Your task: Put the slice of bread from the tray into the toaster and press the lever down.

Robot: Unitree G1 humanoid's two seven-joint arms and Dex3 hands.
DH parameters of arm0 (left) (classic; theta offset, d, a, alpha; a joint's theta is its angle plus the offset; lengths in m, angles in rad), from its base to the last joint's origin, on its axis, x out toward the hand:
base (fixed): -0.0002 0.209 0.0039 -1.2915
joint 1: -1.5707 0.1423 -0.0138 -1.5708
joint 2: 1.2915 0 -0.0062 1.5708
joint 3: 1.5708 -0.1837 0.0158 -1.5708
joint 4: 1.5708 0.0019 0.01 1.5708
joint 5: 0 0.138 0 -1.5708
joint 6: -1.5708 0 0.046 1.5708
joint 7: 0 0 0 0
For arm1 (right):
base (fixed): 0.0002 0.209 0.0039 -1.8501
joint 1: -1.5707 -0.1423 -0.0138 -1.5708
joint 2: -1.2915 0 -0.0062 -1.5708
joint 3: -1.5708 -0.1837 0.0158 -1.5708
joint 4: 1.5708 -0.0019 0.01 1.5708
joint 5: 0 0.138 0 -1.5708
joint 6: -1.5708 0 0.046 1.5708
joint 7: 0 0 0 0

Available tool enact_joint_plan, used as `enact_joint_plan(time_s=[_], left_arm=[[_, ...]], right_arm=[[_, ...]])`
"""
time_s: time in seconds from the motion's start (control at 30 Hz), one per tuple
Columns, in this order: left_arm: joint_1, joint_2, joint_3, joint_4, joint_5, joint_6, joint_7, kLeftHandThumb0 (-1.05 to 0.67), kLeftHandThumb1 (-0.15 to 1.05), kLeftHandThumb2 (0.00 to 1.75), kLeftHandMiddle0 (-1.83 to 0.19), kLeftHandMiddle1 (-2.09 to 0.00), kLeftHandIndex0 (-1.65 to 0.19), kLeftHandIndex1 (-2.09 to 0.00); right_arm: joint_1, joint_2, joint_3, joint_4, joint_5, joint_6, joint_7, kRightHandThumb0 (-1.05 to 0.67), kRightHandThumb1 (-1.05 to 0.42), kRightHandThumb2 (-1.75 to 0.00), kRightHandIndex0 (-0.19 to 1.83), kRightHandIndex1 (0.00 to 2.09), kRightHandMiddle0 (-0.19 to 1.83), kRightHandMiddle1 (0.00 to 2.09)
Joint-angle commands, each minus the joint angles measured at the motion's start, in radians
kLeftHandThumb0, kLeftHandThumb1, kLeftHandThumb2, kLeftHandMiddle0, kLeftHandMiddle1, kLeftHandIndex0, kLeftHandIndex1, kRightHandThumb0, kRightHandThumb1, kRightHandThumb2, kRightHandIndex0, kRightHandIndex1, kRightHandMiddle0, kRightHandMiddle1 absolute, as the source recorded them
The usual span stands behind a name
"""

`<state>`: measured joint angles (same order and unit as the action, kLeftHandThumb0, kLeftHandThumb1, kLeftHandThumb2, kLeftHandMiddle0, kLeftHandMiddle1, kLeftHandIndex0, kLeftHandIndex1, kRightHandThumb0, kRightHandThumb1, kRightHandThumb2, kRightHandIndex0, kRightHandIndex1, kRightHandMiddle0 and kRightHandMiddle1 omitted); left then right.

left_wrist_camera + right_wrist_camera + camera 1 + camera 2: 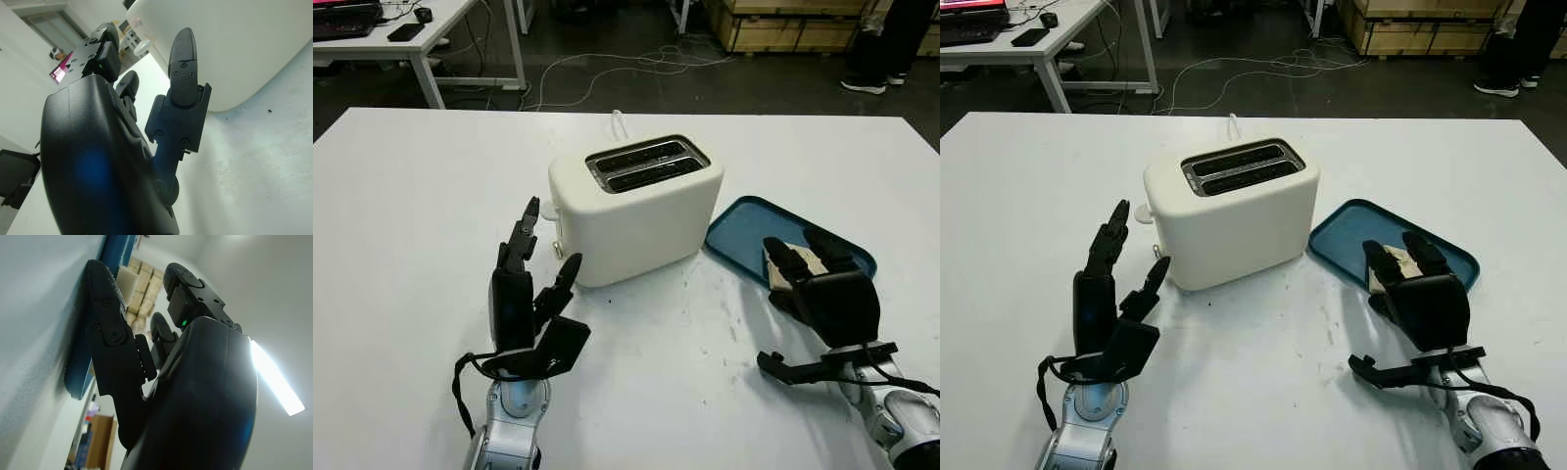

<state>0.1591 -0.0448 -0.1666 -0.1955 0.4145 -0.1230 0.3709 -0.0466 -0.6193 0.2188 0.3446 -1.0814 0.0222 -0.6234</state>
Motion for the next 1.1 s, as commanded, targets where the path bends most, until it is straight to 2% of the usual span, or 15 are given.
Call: enact_joint_plan(time_s=[0.0,0.07,0.17,0.27,0.43,0.57,0.67,0.7,0.73,0.77,0.83,0.87,0.93,1.03,1.07], left_arm=[[-0.006,-0.01,0.001,0.003,-0.001,-0.013,0.003,-0.47,0.92,0.31,-0.07,-0.55,-0.25,-0.01],[-0.005,-0.01,0.0,-0.002,0.002,-0.004,0.0,-0.47,0.92,0.31,-0.07,-0.55,-0.25,0.0],[-0.006,-0.008,0.0,-0.007,0.003,-0.002,-0.004,-0.47,0.92,0.31,-0.07,-0.55,-0.25,0.0],[-0.007,-0.008,0.0,-0.006,0.001,-0.007,-0.002,-0.47,0.92,0.31,-0.07,-0.55,-0.25,0.0],[-0.006,-0.01,0.003,-0.004,-0.008,-0.014,-0.002,-0.47,0.92,0.3,-0.07,-0.55,-0.25,0.0],[-0.008,-0.005,0.004,-0.005,0.005,-0.013,0.003,-0.47,0.92,0.3,-0.07,-0.55,-0.26,-0.01],[-0.003,-0.006,0.004,-0.008,0.001,-0.011,-0.001,-0.47,0.92,0.3,-0.07,-0.55,-0.25,0.0],[-0.002,-0.006,0.005,-0.01,-0.002,-0.01,-0.003,-0.48,0.92,0.3,-0.07,-0.55,-0.25,0.0],[-0.002,-0.006,0.005,-0.01,-0.003,-0.011,-0.004,-0.48,0.92,0.3,-0.07,-0.55,-0.25,0.0],[-0.001,-0.006,0.004,-0.011,-0.004,-0.01,-0.005,-0.48,0.92,0.3,-0.07,-0.55,-0.25,0.0],[-0.002,-0.006,0.004,-0.012,-0.003,-0.007,-0.007,-0.48,0.92,0.3,-0.07,-0.54,-0.25,0.0],[-0.003,-0.005,0.004,-0.012,-0.002,-0.008,-0.007,-0.48,0.92,0.3,-0.07,-0.54,-0.25,0.0],[-0.006,-0.007,0.005,-0.009,-0.004,-0.011,-0.005,-0.47,0.92,0.29,-0.07,-0.55,-0.26,0.0],[-0.01,-0.005,0.006,-0.005,-0.004,-0.013,-0.007,-0.48,0.92,0.3,-0.07,-0.55,-0.25,0.0],[-0.012,-0.005,0.006,-0.004,-0.004,-0.012,-0.007,-0.48,0.92,0.3,-0.07,-0.55,-0.26,0.0]], right_arm=[[-0.006,0.009,0.012,-0.023,-0.009,0.053,0.041,-0.52,-0.91,-0.04,0.7,0.08,0.66,0.06],[-0.005,0.01,0.018,-0.037,-0.013,0.085,0.054,-0.49,-0.92,-0.05,0.92,0.12,0.84,0.09],[0.0,0.004,0.025,-0.076,-0.016,0.125,0.105,-0.44,-0.92,-0.13,0.85,1.06,1.03,0.31],[0.007,-0.007,0.034,-0.129,-0.026,0.16,0.177,-0.45,-0.92,-0.23,0.73,1.64,0.81,0.94],[0.025,-0.045,0.051,-0.227,-0.074,0.195,0.335,-0.44,-0.92,-0.37,0.72,1.73,0.77,0.89],[0.033,-0.052,0.048,-0.281,-0.077,0.203,0.42,-0.42,-0.92,-0.38,0.79,1.64,0.94,0.28],[0.038,-0.051,0.04,-0.274,-0.058,0.169,0.367,-0.4,-0.92,-0.38,0.8,1.65,1.07,0.12],[0.038,-0.053,0.042,-0.269,-0.066,0.165,0.341,-0.39,-0.92,-0.39,0.78,1.69,1.11,0.14],[0.038,-0.051,0.04,-0.265,-0.063,0.155,0.313,-0.41,-0.92,-0.39,0.75,1.71,1.03,0.41],[0.037,-0.046,0.037,-0.254,-0.059,0.143,0.272,-0.4,-0.92,-0.38,0.74,1.73,0.77,1.02],[0.032,-0.043,0.035,-0.233,-0.046,0.115,0.21,-0.4,-0.92,-0.35,0.73,1.74,0.55,1.52],[0.026,-0.049,0.038,-0.222,-0.045,0.099,0.191,-0.39,-0.92,-0.36,0.71,1.74,0.51,1.6],[0.013,-0.053,0.031,-0.2,-0.019,0.053,0.139,-0.37,-0.92,-0.35,0.69,1.74,0.69,1.11],[-0.004,-0.054,0.014,-0.189,0.015,0.016,0.116,-0.36,-0.92,-0.36,0.68,1.75,0.64,1.27],[-0.011,-0.06,0.008,-0.189,0.024,-0.004,0.104,-0.35,-0.92,-0.35,0.68,1.75,0.67,1.12]])
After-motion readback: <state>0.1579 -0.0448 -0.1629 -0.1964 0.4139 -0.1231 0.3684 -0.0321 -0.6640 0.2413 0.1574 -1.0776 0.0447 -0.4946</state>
